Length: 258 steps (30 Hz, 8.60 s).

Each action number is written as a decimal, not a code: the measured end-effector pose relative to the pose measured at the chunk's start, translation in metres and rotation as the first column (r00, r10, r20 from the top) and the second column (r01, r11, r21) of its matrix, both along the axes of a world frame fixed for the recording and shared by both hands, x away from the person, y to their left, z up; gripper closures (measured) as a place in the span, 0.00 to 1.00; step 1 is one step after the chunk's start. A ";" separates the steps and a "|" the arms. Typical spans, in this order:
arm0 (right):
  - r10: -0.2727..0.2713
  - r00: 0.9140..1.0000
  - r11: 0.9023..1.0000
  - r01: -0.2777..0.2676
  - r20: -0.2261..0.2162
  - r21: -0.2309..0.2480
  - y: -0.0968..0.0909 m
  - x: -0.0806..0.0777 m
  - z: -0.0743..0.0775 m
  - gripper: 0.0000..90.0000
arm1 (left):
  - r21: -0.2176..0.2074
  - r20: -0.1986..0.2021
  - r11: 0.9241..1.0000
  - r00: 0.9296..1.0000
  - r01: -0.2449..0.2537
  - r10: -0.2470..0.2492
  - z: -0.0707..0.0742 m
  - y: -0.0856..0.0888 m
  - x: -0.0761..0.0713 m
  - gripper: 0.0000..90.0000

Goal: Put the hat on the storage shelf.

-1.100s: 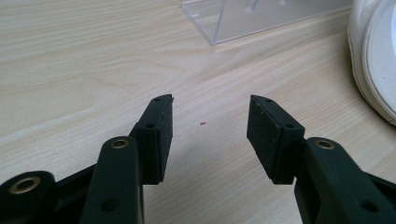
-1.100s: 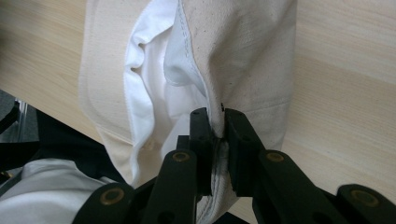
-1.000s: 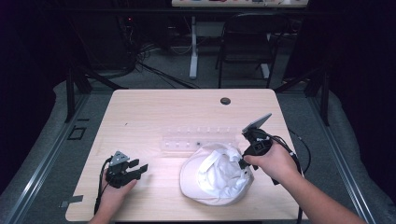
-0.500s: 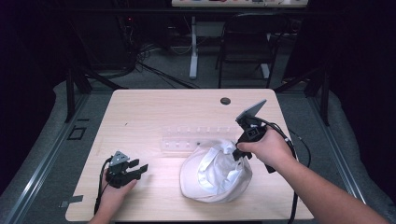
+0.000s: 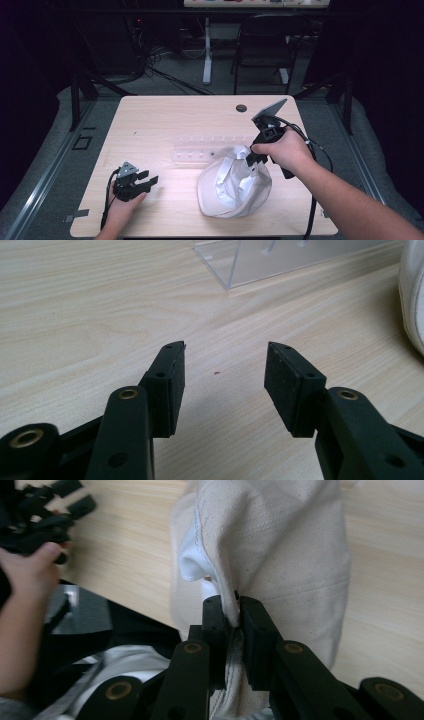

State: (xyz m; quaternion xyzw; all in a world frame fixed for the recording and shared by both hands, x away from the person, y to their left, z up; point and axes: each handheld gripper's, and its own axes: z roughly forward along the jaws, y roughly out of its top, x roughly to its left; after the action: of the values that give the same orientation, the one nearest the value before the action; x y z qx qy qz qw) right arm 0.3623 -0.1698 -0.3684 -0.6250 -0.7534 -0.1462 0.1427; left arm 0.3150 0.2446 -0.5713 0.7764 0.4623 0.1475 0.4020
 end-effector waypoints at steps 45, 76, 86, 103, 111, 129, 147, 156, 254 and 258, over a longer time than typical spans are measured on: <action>-0.123 0.992 0.890 0.093 0.038 0.447 -0.038 0.019 0.046 0.91 | 0.008 -0.012 1.000 1.000 0.006 -0.006 0.001 -0.001 -0.001 0.55; -0.306 0.943 0.836 0.201 0.128 0.511 -0.033 0.075 0.079 0.91 | 0.008 0.062 0.995 0.993 0.101 -0.102 0.013 -0.038 -0.005 0.48; -0.362 0.924 0.814 0.248 0.125 0.525 -0.024 0.087 0.071 0.91 | 0.005 0.166 0.985 0.972 0.170 -0.169 0.039 -0.082 -0.005 0.49; -0.366 0.921 0.819 0.254 0.129 0.515 -0.023 0.090 0.061 0.91 | 0.034 0.224 0.970 0.944 0.241 -0.243 0.056 -0.189 0.017 0.48; -0.366 0.921 0.816 0.248 0.134 0.523 -0.025 0.089 0.059 0.91 | 0.091 0.212 0.976 0.954 0.198 -0.213 0.051 -0.212 0.022 0.59; -0.348 0.925 0.823 0.223 0.153 0.523 -0.013 0.086 0.065 0.91 | 0.038 0.194 0.979 0.959 0.202 -0.206 0.055 -0.183 0.033 0.91; -0.306 0.943 0.839 0.201 0.133 0.505 0.002 0.092 0.047 0.91 | -0.086 0.130 0.979 0.976 0.185 -0.173 0.043 -0.160 0.037 0.93; -0.289 0.949 0.849 0.194 0.124 0.492 0.008 0.092 0.039 0.91 | -0.080 0.123 0.983 0.980 0.164 -0.154 0.034 -0.155 0.034 0.95; -0.131 0.942 0.961 0.045 0.308 0.272 -0.048 0.007 -0.035 0.62 | -0.037 0.026 0.999 0.999 0.020 -0.019 0.014 -0.002 -0.004 0.55; -0.134 0.942 0.964 0.052 0.308 0.259 -0.054 0.001 -0.053 0.62 | -0.027 0.020 0.999 1.000 0.023 -0.023 0.010 -0.003 -0.002 0.55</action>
State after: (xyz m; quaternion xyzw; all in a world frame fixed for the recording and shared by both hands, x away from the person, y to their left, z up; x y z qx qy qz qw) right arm 0.3632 -0.2237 -0.4211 -0.6051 -0.7117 -0.3460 0.0872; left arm 0.3126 0.2413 -0.5609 0.7748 0.4513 0.1441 0.4185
